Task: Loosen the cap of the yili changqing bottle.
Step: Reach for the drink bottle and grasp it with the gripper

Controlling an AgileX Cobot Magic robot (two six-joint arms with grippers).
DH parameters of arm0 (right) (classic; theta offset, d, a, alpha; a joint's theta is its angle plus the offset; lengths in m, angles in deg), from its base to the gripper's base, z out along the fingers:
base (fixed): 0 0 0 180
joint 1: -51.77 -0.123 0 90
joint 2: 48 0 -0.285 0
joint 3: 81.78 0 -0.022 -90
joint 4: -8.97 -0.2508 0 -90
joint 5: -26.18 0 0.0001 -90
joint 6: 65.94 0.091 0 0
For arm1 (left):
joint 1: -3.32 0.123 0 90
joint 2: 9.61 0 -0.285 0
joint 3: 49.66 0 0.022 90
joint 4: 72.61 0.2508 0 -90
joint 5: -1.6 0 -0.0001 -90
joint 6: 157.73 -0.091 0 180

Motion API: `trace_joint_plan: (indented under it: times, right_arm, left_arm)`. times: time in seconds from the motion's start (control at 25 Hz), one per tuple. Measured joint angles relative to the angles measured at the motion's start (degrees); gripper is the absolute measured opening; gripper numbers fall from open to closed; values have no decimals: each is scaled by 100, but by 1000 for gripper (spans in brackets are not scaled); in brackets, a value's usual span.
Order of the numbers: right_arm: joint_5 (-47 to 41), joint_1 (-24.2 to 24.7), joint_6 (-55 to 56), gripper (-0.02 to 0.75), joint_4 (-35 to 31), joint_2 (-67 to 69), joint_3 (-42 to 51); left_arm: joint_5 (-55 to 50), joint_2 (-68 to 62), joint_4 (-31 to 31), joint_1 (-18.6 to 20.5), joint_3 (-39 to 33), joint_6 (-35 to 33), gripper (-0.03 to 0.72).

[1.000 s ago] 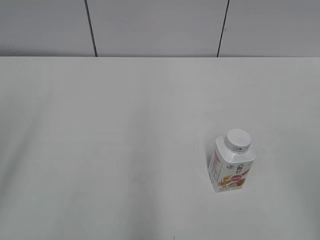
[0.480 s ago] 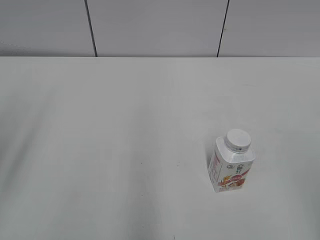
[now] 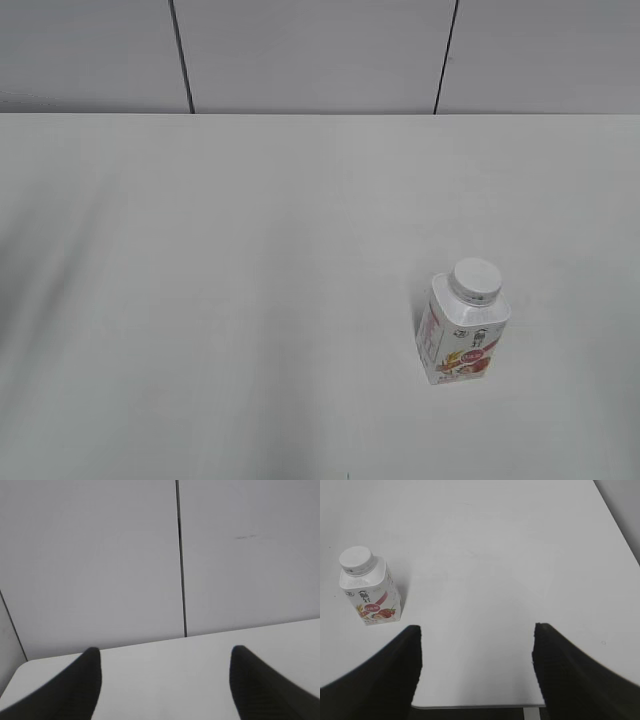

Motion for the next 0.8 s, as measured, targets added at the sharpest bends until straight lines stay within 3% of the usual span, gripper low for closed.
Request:
trace_joint_plan:
  times: [0.16, 0.8]
  right_arm:
    - [0, 0, 0, 545, 0, 0, 0]
    - [0, 0, 0, 545, 0, 0, 0]
  left_arm:
    - [284, -523, -11, -118, -1, 27, 491]
    - [1304, -1853, 35, -1740, -1, 31, 489]
